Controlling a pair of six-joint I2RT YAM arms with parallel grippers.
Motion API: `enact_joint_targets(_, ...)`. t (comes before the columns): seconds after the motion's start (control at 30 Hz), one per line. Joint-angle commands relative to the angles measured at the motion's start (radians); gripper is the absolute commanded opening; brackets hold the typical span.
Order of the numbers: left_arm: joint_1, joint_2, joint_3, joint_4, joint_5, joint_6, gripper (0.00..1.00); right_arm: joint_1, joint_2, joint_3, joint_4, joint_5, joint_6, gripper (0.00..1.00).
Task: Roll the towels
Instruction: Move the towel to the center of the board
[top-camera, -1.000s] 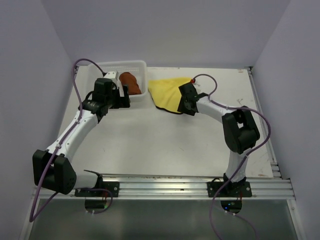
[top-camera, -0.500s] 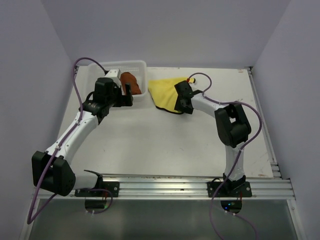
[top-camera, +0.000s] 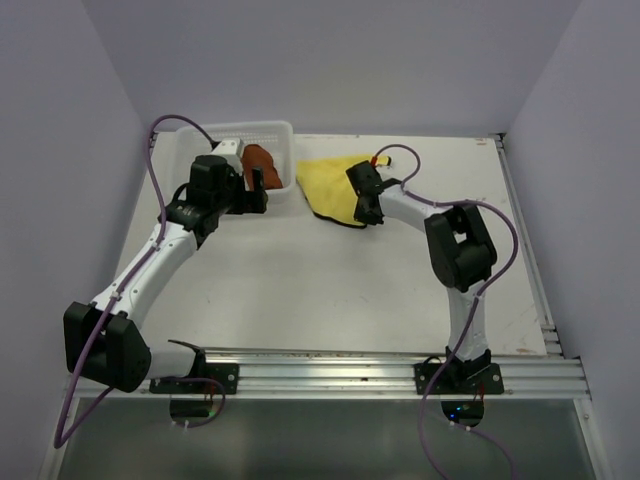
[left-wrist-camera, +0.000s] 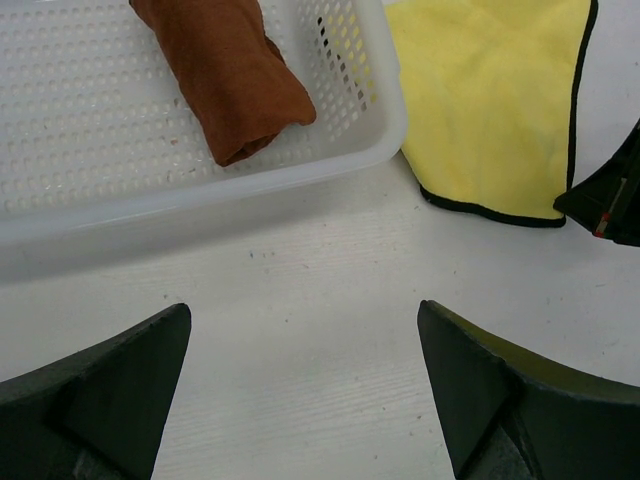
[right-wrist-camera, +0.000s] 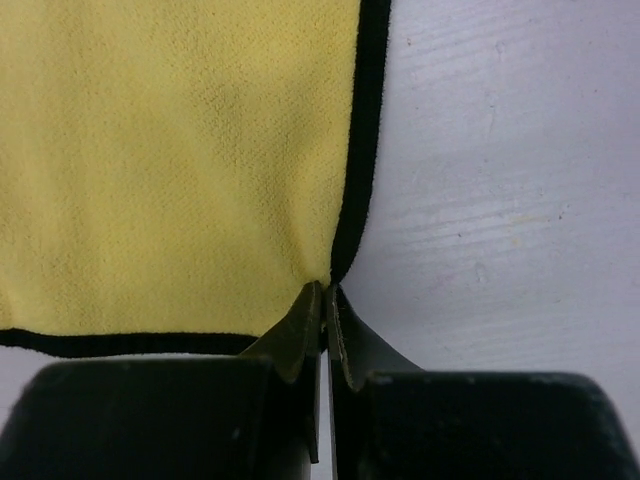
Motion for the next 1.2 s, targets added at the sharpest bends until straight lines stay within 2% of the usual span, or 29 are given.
enact_joint_targets(0.0, -0.006, -0.031, -0.004, 0.051, 0.013, 0.021, 1.00, -0.003, -0.067, -0.116, -0.071, 0.025, -0.013, 0.00)
enact_joint_targets(0.2, -0.006, -0.058, -0.010, 0.062, 0.023, 0.027, 1.00, -0.003, -0.365, -0.219, -0.106, 0.011, -0.038, 0.00)
enact_joint_targets(0.37, -0.009, -0.083, -0.028, 0.085, 0.076, 0.024, 0.98, -0.001, -0.632, -0.199, -0.200, -0.038, -0.058, 0.00)
enact_joint_targets(0.47, -0.028, -0.088, -0.034, 0.088, 0.066, 0.022, 0.98, -0.003, -0.716, -0.187, -0.247, -0.076, -0.055, 0.00)
enact_joint_targets(0.6, -0.108, -0.100, -0.008, 0.051, 0.075, 0.021, 0.98, -0.001, -0.840, -0.173, -0.295, -0.121, -0.033, 0.00)
enact_joint_targets(0.67, -0.125, -0.135, -0.016, 0.037, 0.119, 0.010, 0.98, -0.001, -0.870, -0.177, -0.307, -0.148, -0.013, 0.00)
enact_joint_targets(0.77, -0.191, -0.237, -0.106, 0.080, 0.099, -0.007, 0.98, -0.001, -0.913, -0.203, -0.310, -0.174, 0.011, 0.00)
enact_joint_targets(0.87, -0.336, -0.330, -0.230, 0.149, -0.014, -0.019, 0.98, -0.001, -0.939, -0.240, -0.292, -0.191, 0.030, 0.00)
enact_joint_targets(0.9, -0.440, -0.345, -0.287, 0.164, -0.123, -0.027, 0.98, -0.001, -0.941, -0.246, -0.286, -0.194, 0.034, 0.00)
enact_joint_targets(0.93, -0.499, -0.362, -0.313, 0.184, -0.178, -0.028, 0.98, -0.001, -0.945, -0.259, -0.287, -0.205, 0.041, 0.00)
enact_joint_targets(0.97, -0.612, -0.368, -0.361, 0.230, -0.239, -0.031, 0.99, -0.001, -0.948, -0.262, -0.287, -0.205, 0.045, 0.00)
enact_joint_targets(1.0, -0.666, -0.368, -0.385, 0.262, -0.354, -0.038, 0.99, -0.003, -0.951, -0.266, -0.283, -0.207, 0.053, 0.00)
enact_joint_targets(1.07, -0.818, -0.345, -0.447, 0.401, -0.449, -0.032, 1.00, -0.003, -0.970, -0.279, -0.278, -0.207, 0.073, 0.00)
enact_joint_targets(1.1, -0.858, -0.324, -0.461, 0.446, -0.538, -0.015, 0.99, -0.003, -0.976, -0.279, -0.274, -0.207, 0.079, 0.00)
enact_joint_targets(1.17, -0.956, -0.226, -0.465, 0.584, -0.598, 0.014, 1.00, -0.003, -0.994, -0.283, -0.267, -0.211, 0.094, 0.00)
